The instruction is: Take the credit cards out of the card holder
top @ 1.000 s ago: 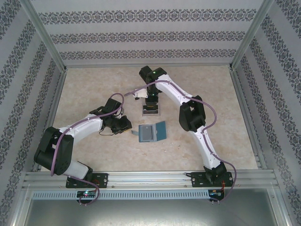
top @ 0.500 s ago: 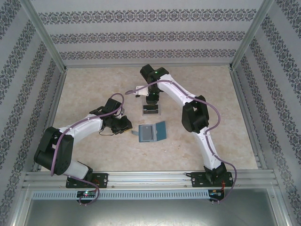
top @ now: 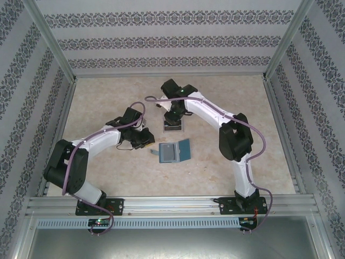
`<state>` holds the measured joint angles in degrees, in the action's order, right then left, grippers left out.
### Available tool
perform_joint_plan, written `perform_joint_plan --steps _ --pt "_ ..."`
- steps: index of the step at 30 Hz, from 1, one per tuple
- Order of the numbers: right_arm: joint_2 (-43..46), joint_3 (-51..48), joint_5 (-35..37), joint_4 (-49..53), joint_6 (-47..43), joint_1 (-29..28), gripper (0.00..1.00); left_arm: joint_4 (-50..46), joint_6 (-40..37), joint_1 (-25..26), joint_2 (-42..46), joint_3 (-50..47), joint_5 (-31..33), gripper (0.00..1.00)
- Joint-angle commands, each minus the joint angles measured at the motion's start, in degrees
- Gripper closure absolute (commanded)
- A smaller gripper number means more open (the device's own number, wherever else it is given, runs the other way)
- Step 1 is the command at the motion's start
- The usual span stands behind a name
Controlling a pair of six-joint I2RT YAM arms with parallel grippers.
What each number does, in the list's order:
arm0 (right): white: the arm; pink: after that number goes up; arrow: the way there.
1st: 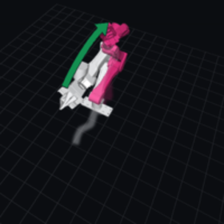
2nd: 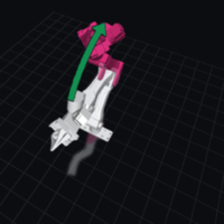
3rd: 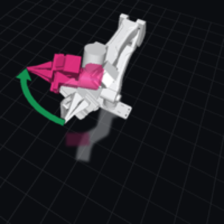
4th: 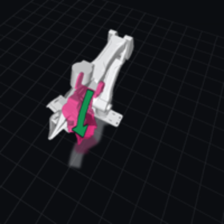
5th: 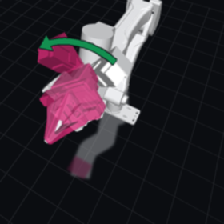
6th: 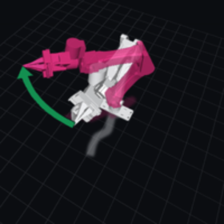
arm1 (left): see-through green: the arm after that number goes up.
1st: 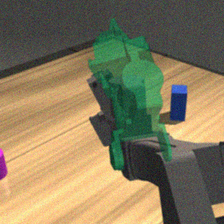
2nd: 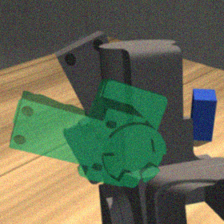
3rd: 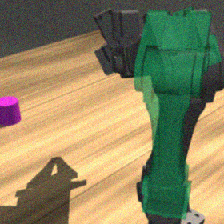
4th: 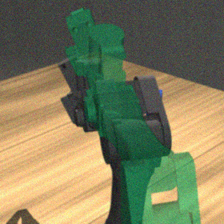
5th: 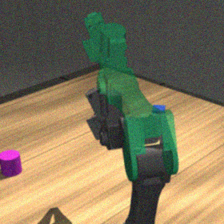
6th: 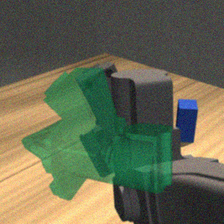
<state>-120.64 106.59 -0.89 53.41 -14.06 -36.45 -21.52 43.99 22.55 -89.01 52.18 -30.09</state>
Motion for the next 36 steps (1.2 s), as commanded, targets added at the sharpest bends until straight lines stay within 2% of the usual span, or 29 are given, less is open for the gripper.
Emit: perform_joint_plan --steps 1,5,9,14,20,23,36 --pt "3.9 -5.4 -0.9 -3.5 15.9 -1.4 0.68 0.9 -1.5 0.9 -1.8 2.4 -1.4 0.84" --pt "6.1 -10.8 -2.9 -4.0 27.8 -1.7 0.73 1.1 -1.4 2.1 -3.5 3.8 -1.6 0.85" --pt "9.5 -18.8 -8.3 -7.7 37.0 -1.6 0.74 1.6 -0.8 3.3 -5.6 4.6 -2.0 0.88" --pt "14.4 -28.0 -15.5 -16.0 43.9 -1.7 0.78 2.5 -0.2 4.8 -8.3 4.9 -2.7 0.89" --pt "18.1 -37.1 -24.7 -27.5 53.3 -1.1 0.77 2.4 -0.3 5.4 -10.5 4.4 -2.3 0.9" --pt "18.6 -38.9 -26.3 -30.3 55.5 -1.3 0.76 2.1 -0.8 5.3 -11.4 4.2 -2.2 0.91" --pt "13.5 -37.4 -27.5 -29.5 58.2 -3.9 0.77 1.5 -1.9 5.4 -13.4 3.0 -1.7 0.95"
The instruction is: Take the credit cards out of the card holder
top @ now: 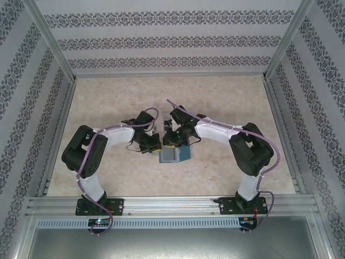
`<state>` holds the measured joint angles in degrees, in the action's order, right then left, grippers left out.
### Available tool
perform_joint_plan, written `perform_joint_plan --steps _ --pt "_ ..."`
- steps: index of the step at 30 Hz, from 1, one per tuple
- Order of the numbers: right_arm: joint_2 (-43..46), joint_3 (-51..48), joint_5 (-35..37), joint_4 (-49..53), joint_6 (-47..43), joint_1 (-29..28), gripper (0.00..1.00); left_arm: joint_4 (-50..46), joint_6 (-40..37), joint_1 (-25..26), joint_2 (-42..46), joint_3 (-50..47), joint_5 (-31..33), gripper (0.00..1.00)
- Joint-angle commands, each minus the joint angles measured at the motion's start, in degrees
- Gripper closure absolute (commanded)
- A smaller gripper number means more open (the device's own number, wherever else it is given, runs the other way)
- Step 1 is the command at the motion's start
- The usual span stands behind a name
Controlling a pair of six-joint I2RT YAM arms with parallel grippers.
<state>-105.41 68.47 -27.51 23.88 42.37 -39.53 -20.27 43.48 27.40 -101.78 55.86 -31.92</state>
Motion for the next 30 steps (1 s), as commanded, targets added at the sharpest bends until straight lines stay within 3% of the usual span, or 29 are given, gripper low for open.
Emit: perform_joint_plan --steps 1,9,30 --pt "-2.1 0.9 -0.8 0.0 1.9 -0.9 0.77 0.3 -1.3 0.5 -0.6 -0.8 0.1 0.95" --pt "-4.1 1.4 0.4 1.3 2.6 -2.0 0.76 0.7 -1.0 0.5 -0.5 -1.6 -0.1 0.95" --pt "-4.7 3.3 7.6 9.0 1.0 -3.2 0.61 1.7 -0.9 0.5 0.0 -2.6 -1.0 0.96"
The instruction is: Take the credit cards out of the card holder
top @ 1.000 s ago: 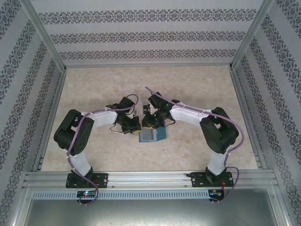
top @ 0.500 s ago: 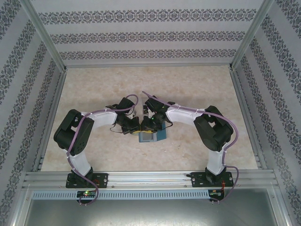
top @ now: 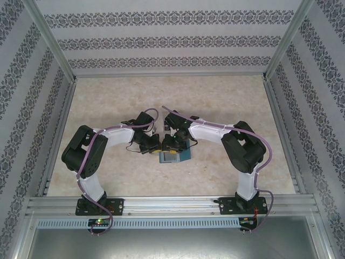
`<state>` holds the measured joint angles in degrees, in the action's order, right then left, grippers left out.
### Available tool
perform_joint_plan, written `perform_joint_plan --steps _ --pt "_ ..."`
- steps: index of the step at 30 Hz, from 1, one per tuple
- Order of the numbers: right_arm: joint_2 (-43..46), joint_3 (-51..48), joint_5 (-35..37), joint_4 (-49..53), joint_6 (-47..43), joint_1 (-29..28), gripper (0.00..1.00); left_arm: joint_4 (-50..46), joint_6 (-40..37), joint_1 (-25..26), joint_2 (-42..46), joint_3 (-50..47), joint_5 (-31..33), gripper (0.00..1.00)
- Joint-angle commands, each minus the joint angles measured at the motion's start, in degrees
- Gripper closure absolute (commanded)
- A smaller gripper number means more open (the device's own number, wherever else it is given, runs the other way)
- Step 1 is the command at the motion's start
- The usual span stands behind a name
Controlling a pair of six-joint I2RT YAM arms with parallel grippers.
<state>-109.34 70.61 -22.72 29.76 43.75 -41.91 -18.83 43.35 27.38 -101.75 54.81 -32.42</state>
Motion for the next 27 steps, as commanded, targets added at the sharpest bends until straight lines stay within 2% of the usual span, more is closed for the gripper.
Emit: perform_joint_plan --steps 1,9,27 --pt "-0.6 1.3 3.2 3.6 -0.5 -1.0 0.6 0.3 -0.8 0.5 0.0 -1.5 -0.5 0.96" --pt "0.4 2.4 8.3 7.9 -2.1 -1.2 0.56 0.2 -0.7 0.5 0.1 -1.5 -0.5 0.96" --pt "1.7 4.3 14.6 14.1 -4.6 -1.5 0.49 0.2 -0.3 0.5 0.8 -1.6 -0.4 0.96"
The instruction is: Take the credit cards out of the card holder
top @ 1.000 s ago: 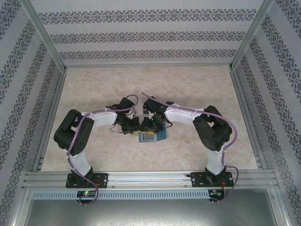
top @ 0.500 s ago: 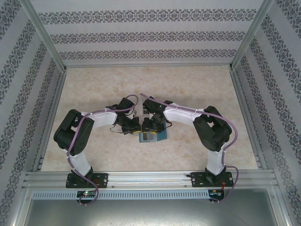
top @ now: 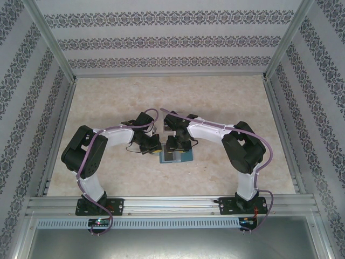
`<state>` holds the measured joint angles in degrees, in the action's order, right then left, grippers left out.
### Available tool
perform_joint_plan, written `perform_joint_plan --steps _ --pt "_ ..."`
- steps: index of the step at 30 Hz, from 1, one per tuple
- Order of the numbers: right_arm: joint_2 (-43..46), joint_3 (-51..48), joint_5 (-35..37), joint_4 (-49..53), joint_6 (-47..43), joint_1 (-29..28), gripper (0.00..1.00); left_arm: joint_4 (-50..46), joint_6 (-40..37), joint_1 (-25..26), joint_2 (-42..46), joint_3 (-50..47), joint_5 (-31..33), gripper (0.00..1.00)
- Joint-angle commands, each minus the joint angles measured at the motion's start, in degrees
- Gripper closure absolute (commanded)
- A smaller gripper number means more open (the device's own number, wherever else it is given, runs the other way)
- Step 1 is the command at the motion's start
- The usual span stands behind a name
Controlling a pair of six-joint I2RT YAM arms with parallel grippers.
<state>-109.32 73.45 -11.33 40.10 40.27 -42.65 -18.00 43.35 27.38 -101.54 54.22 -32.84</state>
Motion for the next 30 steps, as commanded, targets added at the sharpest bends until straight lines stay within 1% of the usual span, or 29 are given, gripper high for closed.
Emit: perform_joint_plan --steps 1,9,13,18,24,26,30 --pt "1.7 1.6 3.6 4.2 -1.4 -0.8 0.49 -0.7 -0.3 0.5 0.8 -1.0 0.0 0.96" --pt "3.6 2.2 6.7 7.0 -2.3 -0.7 0.48 -2.2 -0.7 0.5 0.9 -0.2 0.9 0.96" --pt "4.0 2.0 6.3 6.9 -2.5 -0.7 0.51 -2.4 -0.7 0.5 1.2 0.0 1.0 0.96" --pt "4.1 1.8 4.8 6.2 -2.5 -0.6 0.62 -2.4 -0.8 0.6 0.9 0.2 0.7 0.96" --pt "4.5 1.3 3.6 5.2 -2.5 -0.6 0.85 -2.5 -0.9 0.5 0.8 0.5 0.7 0.96" --pt "4.8 1.0 3.4 4.8 -2.5 -0.6 0.89 -2.5 -0.9 0.5 0.7 0.6 0.5 0.96" --pt "6.1 -0.3 2.2 3.3 -2.4 0.0 0.93 -2.8 -1.1 0.6 0.4 0.9 0.4 0.96"
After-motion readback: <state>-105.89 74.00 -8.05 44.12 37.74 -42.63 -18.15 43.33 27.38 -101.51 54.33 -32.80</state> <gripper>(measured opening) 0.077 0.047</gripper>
